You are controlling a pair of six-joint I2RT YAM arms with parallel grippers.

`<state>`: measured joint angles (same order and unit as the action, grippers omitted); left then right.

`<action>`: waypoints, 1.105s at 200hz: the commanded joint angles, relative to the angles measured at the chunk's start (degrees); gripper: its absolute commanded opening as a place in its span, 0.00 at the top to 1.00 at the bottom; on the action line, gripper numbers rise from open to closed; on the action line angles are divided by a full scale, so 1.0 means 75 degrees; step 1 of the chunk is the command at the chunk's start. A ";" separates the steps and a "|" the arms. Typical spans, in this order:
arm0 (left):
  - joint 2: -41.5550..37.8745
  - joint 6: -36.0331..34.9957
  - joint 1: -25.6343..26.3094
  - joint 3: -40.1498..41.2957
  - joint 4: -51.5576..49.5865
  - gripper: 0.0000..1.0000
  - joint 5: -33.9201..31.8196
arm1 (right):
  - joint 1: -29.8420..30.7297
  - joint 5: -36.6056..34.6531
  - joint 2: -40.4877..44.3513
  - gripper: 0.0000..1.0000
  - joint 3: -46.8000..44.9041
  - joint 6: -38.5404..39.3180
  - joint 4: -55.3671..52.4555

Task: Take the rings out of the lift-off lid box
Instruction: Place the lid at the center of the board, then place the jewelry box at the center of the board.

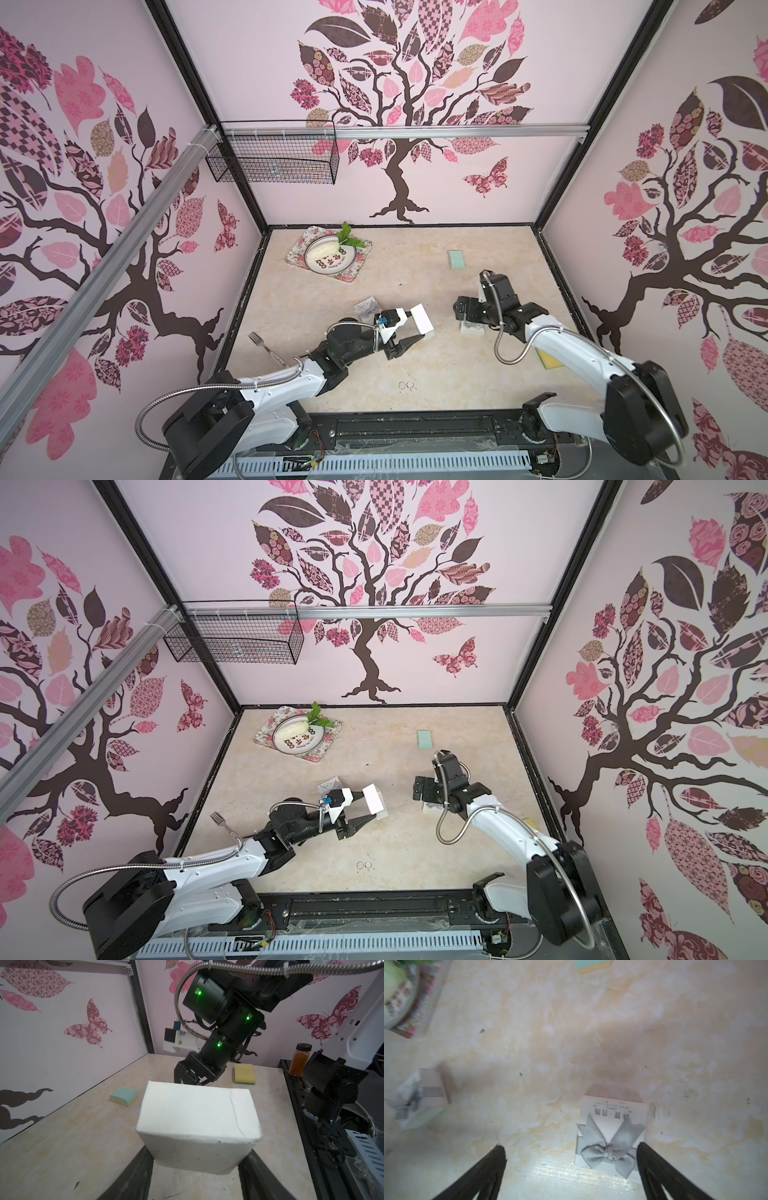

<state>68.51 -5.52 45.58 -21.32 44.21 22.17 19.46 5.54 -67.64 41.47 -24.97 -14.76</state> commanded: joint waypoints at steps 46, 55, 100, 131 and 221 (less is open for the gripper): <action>0.1079 0.0855 -0.1159 -0.1576 0.0753 0.39 0.2366 | -0.0720 0.5657 0.1329 0.00 -0.1465 -0.2844 0.4521; 0.1321 0.1093 -0.1232 -0.1775 0.0993 0.39 0.2621 | -0.0720 0.5869 0.1236 0.01 -0.1604 -0.3194 0.5187; 0.2428 0.2117 -0.1402 -0.2446 0.2173 0.38 0.3297 | -0.0720 0.6372 0.0715 0.15 -0.1619 -0.3985 0.6516; 0.2666 0.2108 -0.1401 -0.2651 0.2189 0.37 0.3313 | -0.0720 0.6412 0.0326 0.28 -0.1477 -0.4110 0.6724; 0.2899 0.2013 -0.1398 -0.2942 0.1905 0.37 0.3337 | -0.0720 0.6608 -0.0368 0.70 -0.1676 -0.4866 0.7971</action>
<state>89.17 9.08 35.22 -40.29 57.43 46.28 14.15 54.89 -69.80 28.42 -54.41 40.53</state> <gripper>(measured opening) 0.634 0.365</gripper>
